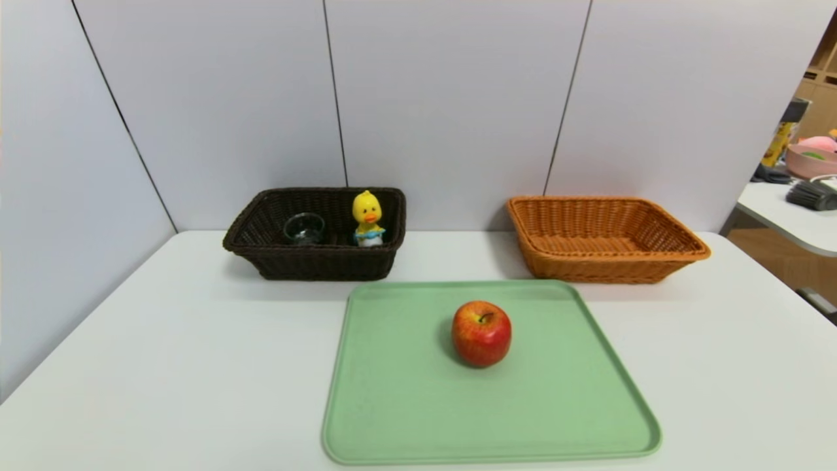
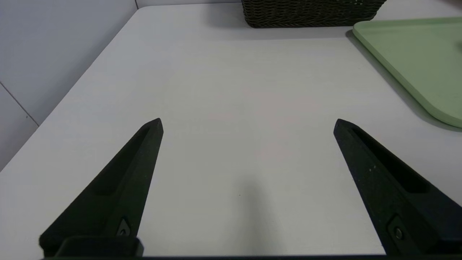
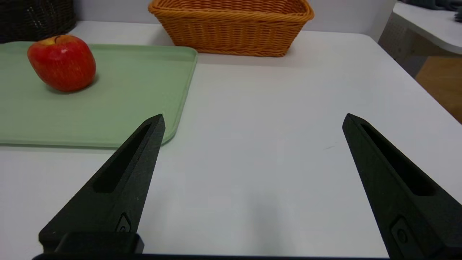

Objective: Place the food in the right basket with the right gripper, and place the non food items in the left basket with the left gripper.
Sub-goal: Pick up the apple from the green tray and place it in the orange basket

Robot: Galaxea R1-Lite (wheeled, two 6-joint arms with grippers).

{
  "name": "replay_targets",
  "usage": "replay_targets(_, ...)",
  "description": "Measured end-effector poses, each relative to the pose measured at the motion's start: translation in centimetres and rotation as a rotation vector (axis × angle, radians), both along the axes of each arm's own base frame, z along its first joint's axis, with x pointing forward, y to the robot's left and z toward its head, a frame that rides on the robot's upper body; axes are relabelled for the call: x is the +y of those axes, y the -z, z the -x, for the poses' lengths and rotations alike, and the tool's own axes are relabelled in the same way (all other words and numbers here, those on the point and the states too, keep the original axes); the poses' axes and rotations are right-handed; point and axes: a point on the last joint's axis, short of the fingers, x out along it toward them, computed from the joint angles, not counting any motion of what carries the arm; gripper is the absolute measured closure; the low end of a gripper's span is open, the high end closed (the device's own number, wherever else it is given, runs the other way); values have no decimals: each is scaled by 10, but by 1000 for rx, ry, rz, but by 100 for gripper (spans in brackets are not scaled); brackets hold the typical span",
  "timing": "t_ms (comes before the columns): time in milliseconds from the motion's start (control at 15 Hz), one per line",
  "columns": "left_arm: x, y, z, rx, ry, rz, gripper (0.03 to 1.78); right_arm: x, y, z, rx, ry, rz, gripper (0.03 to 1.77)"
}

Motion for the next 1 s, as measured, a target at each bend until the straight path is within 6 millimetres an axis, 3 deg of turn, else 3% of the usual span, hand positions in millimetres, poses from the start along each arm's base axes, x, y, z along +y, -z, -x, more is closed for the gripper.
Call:
replay_targets(200,0,0,0,0,0,0,12,0,-33,-3,88,-19,2,10)
replay_targets(400,0,0,0,0,0,0,12,0,-63,-18,203,-40,5,10)
replay_targets(733,0,0,0,0,0,0,12,6,-106,-72,374,-152,16,10)
replay_targets(1000,0,0,0,0,0,0,12,23,-128,-120,491,-271,47,10)
